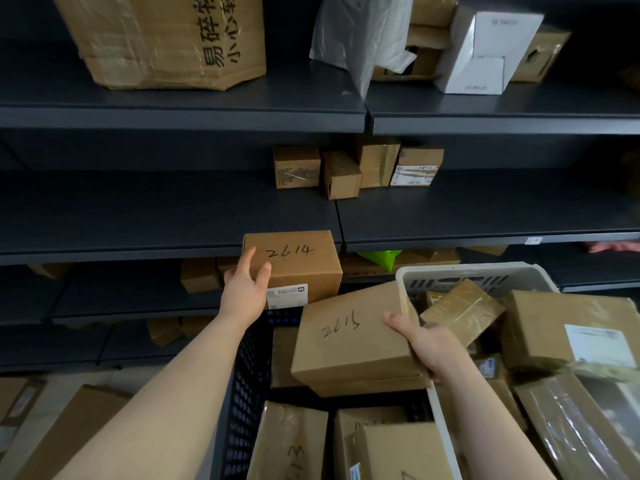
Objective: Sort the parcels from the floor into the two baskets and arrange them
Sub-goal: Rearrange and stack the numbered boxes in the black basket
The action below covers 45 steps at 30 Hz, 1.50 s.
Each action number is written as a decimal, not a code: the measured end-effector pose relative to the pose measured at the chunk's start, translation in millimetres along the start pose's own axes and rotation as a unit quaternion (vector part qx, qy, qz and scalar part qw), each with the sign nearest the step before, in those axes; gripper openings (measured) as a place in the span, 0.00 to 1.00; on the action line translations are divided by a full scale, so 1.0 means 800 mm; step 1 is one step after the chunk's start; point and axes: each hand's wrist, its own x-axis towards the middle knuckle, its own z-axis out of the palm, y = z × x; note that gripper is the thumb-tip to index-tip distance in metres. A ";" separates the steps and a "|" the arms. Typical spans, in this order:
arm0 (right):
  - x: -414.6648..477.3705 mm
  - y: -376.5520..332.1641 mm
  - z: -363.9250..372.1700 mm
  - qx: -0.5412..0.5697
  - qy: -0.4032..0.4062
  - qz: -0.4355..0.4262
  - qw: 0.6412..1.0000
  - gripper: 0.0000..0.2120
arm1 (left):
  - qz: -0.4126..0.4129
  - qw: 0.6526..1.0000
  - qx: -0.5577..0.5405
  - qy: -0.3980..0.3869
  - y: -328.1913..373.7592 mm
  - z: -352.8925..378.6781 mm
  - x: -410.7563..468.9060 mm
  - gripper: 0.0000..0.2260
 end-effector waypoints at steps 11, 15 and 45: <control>-0.014 -0.006 -0.056 -0.007 0.118 -0.044 0.992 0.51 | -0.046 0.994 -0.098 0.011 -0.005 0.008 -0.004 0.36; -0.014 -0.005 -0.050 -0.002 0.118 -0.047 0.992 0.53 | 0.045 0.998 0.046 -0.001 -0.006 0.003 0.010 0.34; -0.065 0.012 -0.004 0.276 0.019 0.031 0.960 0.51 | 0.044 0.978 0.192 0.071 -0.029 -0.008 -0.114 0.52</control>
